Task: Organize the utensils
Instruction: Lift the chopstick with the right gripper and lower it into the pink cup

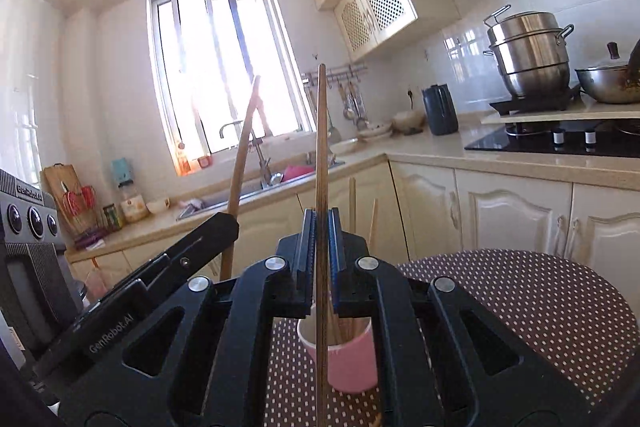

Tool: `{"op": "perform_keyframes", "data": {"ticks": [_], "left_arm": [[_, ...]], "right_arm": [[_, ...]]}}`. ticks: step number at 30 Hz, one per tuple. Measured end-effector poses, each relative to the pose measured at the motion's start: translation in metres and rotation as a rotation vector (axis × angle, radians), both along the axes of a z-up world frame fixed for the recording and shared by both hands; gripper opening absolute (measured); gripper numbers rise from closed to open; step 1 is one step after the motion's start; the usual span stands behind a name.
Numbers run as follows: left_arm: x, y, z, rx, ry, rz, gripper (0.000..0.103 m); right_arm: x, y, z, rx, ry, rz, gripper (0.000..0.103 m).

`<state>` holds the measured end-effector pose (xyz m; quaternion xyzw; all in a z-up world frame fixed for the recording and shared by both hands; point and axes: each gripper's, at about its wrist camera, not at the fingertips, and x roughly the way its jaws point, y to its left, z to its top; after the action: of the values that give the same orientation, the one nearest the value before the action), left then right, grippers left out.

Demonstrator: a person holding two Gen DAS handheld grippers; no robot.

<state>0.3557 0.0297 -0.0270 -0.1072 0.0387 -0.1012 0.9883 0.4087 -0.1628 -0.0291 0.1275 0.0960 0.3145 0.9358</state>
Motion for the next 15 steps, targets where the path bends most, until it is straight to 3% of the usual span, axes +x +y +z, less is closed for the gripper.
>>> {"op": "perform_keyframes", "data": {"ticks": [6,15], "left_arm": [[0.029,0.018,-0.005,-0.060,-0.036,0.023,0.005],[0.072,0.031,-0.021,-0.095,-0.030,0.060,0.005]], "right_arm": [[0.022,0.016,-0.002,0.021,-0.070,-0.022,0.007],[0.053,0.027,-0.011,0.056,-0.088,-0.032,0.007]]}}
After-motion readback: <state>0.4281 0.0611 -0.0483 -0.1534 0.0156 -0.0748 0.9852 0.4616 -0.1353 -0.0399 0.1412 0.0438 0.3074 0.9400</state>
